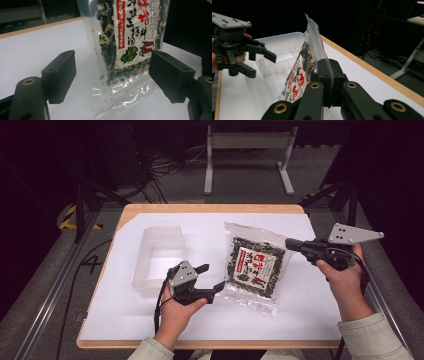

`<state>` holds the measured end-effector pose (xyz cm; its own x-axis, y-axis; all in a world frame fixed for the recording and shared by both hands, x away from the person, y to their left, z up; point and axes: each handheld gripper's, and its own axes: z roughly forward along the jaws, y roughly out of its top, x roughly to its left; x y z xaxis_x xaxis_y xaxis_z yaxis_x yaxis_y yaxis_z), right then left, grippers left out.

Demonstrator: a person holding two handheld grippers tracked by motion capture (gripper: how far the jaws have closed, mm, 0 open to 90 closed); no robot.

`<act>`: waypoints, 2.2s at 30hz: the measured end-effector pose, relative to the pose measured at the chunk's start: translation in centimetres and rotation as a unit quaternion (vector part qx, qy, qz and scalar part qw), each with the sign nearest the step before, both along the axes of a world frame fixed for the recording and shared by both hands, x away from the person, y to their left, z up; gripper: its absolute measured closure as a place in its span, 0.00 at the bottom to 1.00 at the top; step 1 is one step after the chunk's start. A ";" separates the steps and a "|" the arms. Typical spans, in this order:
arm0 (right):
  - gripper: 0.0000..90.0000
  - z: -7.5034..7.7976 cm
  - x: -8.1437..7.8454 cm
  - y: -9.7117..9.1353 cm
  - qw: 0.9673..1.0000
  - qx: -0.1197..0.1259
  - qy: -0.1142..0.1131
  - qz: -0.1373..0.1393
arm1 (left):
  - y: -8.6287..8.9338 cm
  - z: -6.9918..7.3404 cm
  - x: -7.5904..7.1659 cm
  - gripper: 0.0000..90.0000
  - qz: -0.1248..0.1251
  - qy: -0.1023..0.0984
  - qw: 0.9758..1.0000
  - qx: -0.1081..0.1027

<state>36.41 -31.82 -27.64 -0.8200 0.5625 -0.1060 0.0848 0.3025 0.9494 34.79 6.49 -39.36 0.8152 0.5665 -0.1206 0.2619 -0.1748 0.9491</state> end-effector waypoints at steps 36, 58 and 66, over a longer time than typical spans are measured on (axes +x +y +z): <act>1.00 4.1 -4.1 4.5 0.993 0.002 -0.080 0.088 | -0.4 2.5 0.4 0.25 -0.056 -0.032 0.997 -0.036; 1.00 3.7 -3.3 5.8 0.990 0.043 -0.073 0.109 | -0.8 2.7 0.0 0.54 -0.084 -0.067 0.994 -0.025; 1.00 3.1 -2.8 5.7 0.992 0.047 -0.062 0.099 | -0.4 2.6 0.2 0.65 -0.095 -0.029 0.995 -0.029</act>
<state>33.63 -26.11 -24.58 -0.8996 0.4030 -0.1680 -0.0869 0.2118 0.9734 35.00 6.09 -36.72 0.9134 0.3950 -0.0985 0.1742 -0.1604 0.9716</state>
